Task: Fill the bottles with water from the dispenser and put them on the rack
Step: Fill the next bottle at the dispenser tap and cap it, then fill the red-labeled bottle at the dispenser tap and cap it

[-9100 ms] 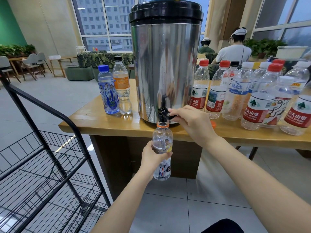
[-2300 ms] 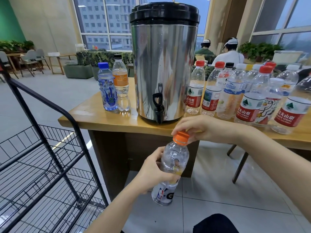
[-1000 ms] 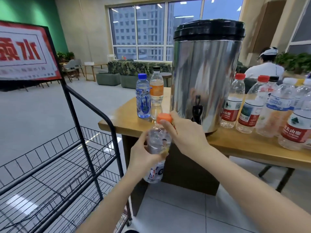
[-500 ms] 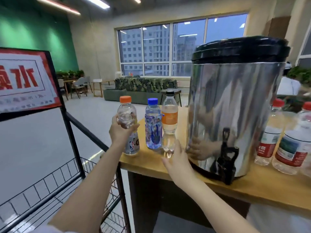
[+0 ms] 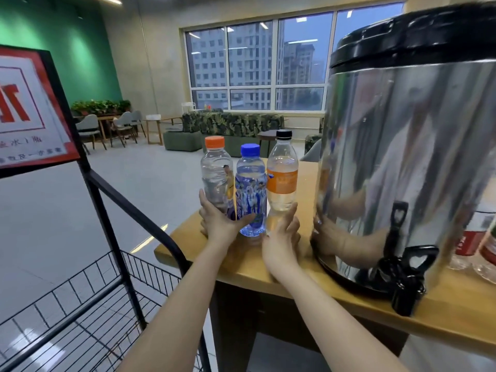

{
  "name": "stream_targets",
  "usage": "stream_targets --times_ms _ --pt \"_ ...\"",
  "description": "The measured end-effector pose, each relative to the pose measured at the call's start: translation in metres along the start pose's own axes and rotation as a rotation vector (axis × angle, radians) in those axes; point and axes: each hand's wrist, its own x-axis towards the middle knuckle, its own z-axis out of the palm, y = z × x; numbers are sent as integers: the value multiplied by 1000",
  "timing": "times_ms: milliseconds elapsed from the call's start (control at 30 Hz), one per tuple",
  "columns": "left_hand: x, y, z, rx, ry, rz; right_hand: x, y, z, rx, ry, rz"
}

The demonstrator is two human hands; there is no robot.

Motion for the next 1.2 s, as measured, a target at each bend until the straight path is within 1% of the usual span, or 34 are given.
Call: stream_targets --times_ms 100,200,367,433,500,567,667,733,867,1000,1133,1200 --pt "4 -2 4 21 3 14 6 -2 2 -47 27 21" --pt "7 -1 8 38 5 9 10 -3 2 -39 17 32" --pt "2 -1 8 18 13 1 5 -4 -5 29 -48 23" --pt "-10 0 6 -12 27 -18 -6 -5 -10 22 -81 2" --pt "-28 5 0 -51 42 -18 -23 -7 -17 -20 -96 -48" --pt "-50 11 -9 -80 50 26 -46 -10 -27 -44 -100 -120" --pt "-90 25 -28 -100 63 137 -89 -11 -54 2 -136 -299" --pt "-121 39 -38 -169 46 192 -119 -7 -82 33 -147 -428" --pt "-187 84 -43 -310 -20 288 -167 14 -155 140 -58 -566" --pt "-255 144 -27 -405 -77 477 -189 53 -230 125 101 -597" --pt "-308 181 12 -469 -158 664 -178 106 -284 81 219 -513" --pt "-325 186 40 -449 -261 669 -166 130 -304 91 260 -444"
